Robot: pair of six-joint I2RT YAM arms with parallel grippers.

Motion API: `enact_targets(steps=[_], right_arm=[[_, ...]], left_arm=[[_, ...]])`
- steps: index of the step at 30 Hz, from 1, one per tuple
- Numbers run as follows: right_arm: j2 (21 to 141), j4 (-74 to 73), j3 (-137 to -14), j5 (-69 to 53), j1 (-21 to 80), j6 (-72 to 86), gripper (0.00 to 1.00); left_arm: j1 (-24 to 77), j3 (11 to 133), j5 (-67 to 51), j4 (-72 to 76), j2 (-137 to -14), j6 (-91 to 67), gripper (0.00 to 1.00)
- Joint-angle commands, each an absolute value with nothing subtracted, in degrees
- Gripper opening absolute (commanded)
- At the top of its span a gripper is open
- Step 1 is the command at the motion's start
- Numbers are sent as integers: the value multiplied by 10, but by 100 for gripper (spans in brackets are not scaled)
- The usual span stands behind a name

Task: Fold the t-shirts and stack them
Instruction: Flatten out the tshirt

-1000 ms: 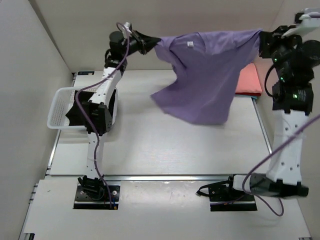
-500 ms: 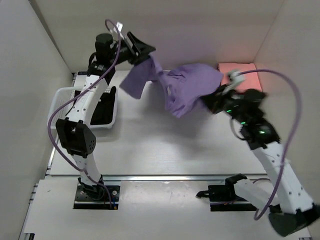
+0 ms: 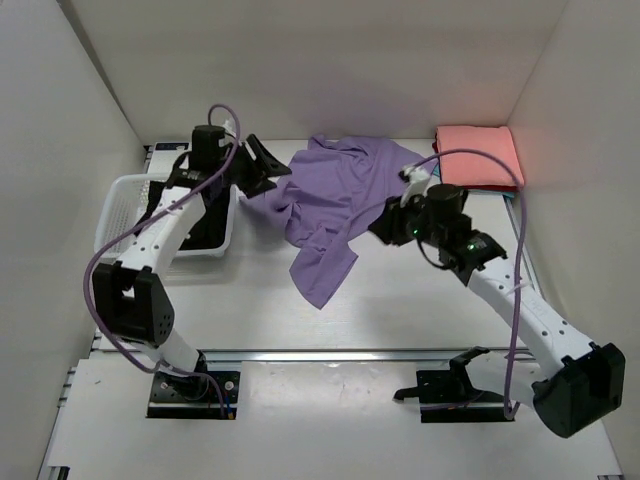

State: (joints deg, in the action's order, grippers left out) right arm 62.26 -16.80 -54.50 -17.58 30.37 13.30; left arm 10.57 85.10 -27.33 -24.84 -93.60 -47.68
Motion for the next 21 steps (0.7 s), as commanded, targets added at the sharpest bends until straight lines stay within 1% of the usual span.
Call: enact_targets(steps=[1,2,3,4,6,7,9,11,12,13,14,16,18,19,21], right_arm=[[650,-115,-545,-156,208,89,25],[679,-113,-555,-150,196,77,24],[712,-105,-564,-127,179,67,26],[746,-104,-582,-123,165,58,30],[802,-91,-612,-114,147,49,38],[820,-86,-640,-117,135,46,39],[898,-84,-691,-94,125,49,39],[950,-88,-739,-73,116,45,38],[984,-90,-761,-63,113,51,35],[1013,-88,-773,-60,105,66,28],[1026,-93,-796,-64,96,76,25],[1080,-87,-823,-69,84,84,10],[1119,-91,-859,-61,75,78,6],[1143,-102,-881,-58,76,73,1],[1170,-112,-911,-51,67,67,0]], left_arm=[[124,784,-239,-264,-870,-465,70],[121,770,-203,-274,-861,-460,70],[98,766,-183,-296,-842,-455,71],[81,783,-151,-324,-829,-446,76],[67,826,-113,-361,-843,-427,74],[75,839,-106,-367,-852,-418,73],[107,862,-112,-359,-874,-429,68],[160,846,-132,-321,-895,-466,59],[173,822,-136,-309,-899,-475,58],[200,808,-140,-282,-910,-491,58],[229,788,-139,-265,-923,-506,57],[260,759,-132,-246,-948,-517,57],[286,753,-140,-233,-993,-523,56],[288,753,-137,-229,-1002,-524,55],[296,770,-122,-236,-1044,-510,54]])
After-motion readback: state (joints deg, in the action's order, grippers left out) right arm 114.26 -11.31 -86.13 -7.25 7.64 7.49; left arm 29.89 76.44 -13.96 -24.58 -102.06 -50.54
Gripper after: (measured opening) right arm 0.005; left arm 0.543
